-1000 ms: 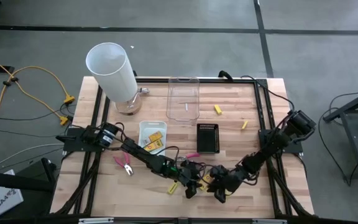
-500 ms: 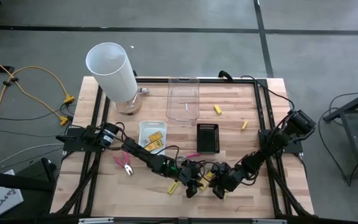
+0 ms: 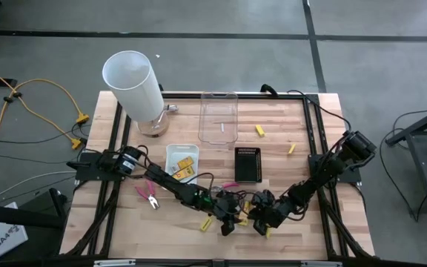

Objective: Pick & Place School Supplies
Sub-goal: Put the box of crayon into the white bin

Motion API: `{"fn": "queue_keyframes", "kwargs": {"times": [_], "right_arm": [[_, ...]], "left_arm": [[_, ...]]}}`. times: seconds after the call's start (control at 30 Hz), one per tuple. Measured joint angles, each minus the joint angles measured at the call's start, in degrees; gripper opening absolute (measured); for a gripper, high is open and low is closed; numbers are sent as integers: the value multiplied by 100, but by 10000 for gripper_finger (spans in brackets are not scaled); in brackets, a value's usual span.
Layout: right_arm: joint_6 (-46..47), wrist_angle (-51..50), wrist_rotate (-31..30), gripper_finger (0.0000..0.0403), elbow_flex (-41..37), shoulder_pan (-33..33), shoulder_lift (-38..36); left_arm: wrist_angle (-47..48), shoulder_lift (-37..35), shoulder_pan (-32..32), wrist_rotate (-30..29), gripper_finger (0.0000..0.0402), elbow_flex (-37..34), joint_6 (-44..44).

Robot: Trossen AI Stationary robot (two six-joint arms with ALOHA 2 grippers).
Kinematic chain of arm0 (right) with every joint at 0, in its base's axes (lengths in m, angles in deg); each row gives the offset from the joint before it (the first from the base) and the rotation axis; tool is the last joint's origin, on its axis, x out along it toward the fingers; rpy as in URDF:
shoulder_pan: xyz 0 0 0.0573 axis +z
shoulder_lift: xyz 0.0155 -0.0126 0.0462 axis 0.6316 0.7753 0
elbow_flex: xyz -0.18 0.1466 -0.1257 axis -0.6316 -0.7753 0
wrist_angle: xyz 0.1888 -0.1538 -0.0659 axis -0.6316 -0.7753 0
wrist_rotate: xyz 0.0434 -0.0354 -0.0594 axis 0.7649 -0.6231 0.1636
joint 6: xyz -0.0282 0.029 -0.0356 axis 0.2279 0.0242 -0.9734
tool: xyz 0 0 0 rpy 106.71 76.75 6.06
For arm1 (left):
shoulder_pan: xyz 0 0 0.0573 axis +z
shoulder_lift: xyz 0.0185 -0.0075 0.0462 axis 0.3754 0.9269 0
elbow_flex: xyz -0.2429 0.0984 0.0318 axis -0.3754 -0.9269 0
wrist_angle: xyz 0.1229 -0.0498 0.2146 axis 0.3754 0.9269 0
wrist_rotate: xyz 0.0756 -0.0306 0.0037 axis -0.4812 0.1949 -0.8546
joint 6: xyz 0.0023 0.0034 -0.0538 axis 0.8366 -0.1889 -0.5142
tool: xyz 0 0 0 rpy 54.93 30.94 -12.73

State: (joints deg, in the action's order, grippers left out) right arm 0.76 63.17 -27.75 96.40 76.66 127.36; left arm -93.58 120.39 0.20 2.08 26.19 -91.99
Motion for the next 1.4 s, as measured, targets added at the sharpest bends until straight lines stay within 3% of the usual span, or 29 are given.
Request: {"fn": "queue_keyframes", "kwargs": {"times": [0.47,1.07,1.4], "right_arm": [[-648,878,-372,82,38,-64,-15],[-1245,1154,177,82,24,-385,-1],[-2040,911,133,63,20,-196,-629]], "left_arm": [[255,-13,-7,45,169,9,-319],[207,-7,-55,-45,169,9,-299],[212,-7,-57,-41,169,8,-280]]}}
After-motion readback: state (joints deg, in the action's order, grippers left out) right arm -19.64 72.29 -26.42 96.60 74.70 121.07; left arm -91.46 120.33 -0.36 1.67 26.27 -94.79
